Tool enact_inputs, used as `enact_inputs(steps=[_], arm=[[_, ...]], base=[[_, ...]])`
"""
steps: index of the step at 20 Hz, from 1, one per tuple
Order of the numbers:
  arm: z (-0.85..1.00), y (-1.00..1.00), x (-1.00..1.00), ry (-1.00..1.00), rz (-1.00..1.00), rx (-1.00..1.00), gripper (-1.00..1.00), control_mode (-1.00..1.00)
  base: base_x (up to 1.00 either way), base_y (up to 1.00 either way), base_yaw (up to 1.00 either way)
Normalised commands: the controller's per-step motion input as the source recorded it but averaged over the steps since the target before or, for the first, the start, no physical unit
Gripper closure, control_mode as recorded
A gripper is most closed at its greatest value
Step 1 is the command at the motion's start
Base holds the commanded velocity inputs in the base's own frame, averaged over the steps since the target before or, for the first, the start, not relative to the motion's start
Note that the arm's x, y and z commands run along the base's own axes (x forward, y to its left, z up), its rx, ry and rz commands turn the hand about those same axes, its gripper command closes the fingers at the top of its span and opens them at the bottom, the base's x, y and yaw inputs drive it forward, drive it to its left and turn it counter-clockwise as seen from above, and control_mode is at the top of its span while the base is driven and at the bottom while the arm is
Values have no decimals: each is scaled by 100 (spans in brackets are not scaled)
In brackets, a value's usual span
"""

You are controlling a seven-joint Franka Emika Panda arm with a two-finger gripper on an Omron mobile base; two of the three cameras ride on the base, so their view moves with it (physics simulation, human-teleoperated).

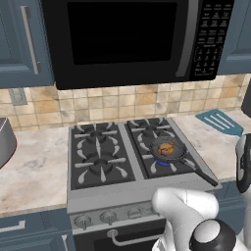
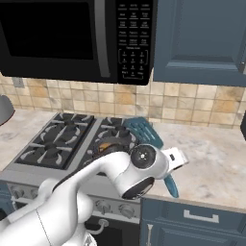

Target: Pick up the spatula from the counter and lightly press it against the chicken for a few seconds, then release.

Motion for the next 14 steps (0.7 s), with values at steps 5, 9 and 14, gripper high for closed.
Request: enact_inputs(steps=[5,9,14], arm=[[23,33,10,8,10,-4,100,-100],[7,30,2,6,12,-6,100,-100],[14,13,0,17,10,-1,100,-100]], base=[[0,0,0],[0,0,0],[0,0,0]])
